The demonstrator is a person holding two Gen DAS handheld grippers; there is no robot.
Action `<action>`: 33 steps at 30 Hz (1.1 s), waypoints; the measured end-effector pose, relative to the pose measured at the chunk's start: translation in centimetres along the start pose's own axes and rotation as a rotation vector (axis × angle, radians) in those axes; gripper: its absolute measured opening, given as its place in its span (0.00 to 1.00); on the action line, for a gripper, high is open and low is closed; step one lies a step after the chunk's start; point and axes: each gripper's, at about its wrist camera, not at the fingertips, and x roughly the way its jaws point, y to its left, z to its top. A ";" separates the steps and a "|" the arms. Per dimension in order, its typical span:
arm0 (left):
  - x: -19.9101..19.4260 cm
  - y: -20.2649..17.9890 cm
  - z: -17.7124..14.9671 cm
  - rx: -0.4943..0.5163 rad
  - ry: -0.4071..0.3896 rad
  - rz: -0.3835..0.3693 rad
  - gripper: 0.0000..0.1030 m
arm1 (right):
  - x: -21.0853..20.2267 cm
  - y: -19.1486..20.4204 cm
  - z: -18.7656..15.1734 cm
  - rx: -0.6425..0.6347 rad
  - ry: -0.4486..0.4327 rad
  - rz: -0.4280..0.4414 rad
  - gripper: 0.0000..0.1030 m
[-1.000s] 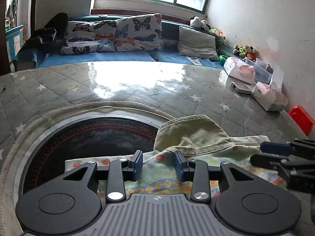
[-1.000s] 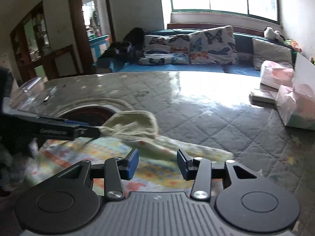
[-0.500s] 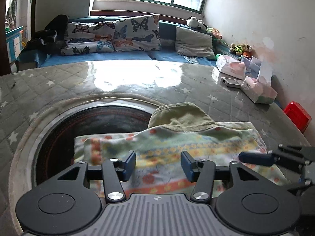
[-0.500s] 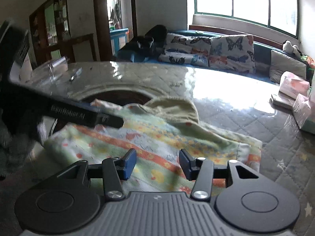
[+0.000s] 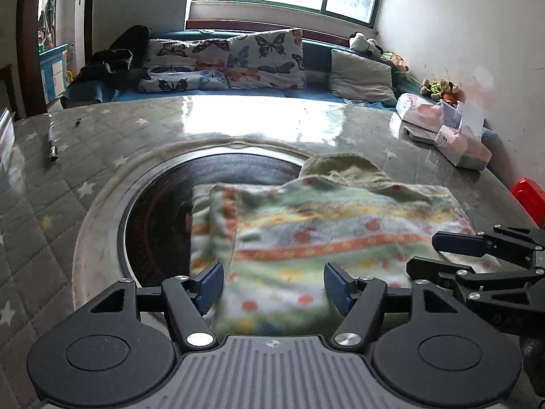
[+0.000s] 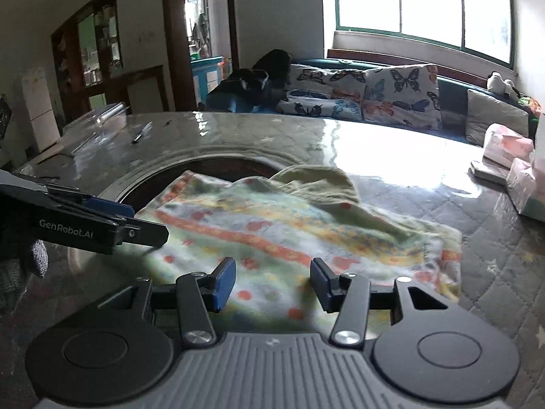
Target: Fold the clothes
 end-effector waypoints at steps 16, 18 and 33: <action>-1.3 3.0 -1.6 -0.074 -0.007 0.017 0.71 | 0.0 2.3 -0.3 -0.088 0.012 -0.022 0.49; -1.6 3.5 -1.6 -0.088 -0.007 0.016 0.73 | -0.3 2.7 0.1 -0.093 0.004 -0.014 0.49; -2.7 7.0 -0.9 -0.222 -0.013 0.064 0.99 | 1.6 10.4 1.1 -0.307 0.031 0.149 0.49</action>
